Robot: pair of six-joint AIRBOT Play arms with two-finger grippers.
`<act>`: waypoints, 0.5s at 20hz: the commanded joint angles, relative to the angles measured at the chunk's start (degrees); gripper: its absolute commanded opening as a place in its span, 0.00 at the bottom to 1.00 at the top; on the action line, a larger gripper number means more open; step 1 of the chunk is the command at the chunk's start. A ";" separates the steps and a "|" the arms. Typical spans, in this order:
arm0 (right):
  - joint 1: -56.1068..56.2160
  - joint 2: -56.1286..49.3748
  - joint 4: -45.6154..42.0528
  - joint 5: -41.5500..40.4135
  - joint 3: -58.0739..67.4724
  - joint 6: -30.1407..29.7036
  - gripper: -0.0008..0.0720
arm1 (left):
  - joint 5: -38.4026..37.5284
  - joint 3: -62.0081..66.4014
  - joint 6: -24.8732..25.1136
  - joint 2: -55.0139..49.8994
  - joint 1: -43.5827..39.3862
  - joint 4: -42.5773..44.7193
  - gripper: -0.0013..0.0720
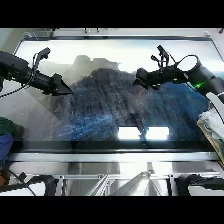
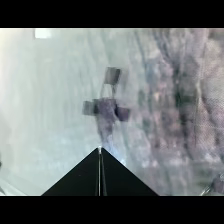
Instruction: Fold the shirts.
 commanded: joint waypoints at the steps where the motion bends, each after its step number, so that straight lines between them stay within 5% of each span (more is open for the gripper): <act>1: 0.04 -0.02 0.02 0.02 0.04 0.02 0.04 | 0.00 0.07 0.02 0.00 0.00 0.02 0.04; 10: 0.04 -0.02 0.02 0.02 0.04 0.02 0.04 | -0.02 0.07 0.02 0.00 0.00 0.02 0.04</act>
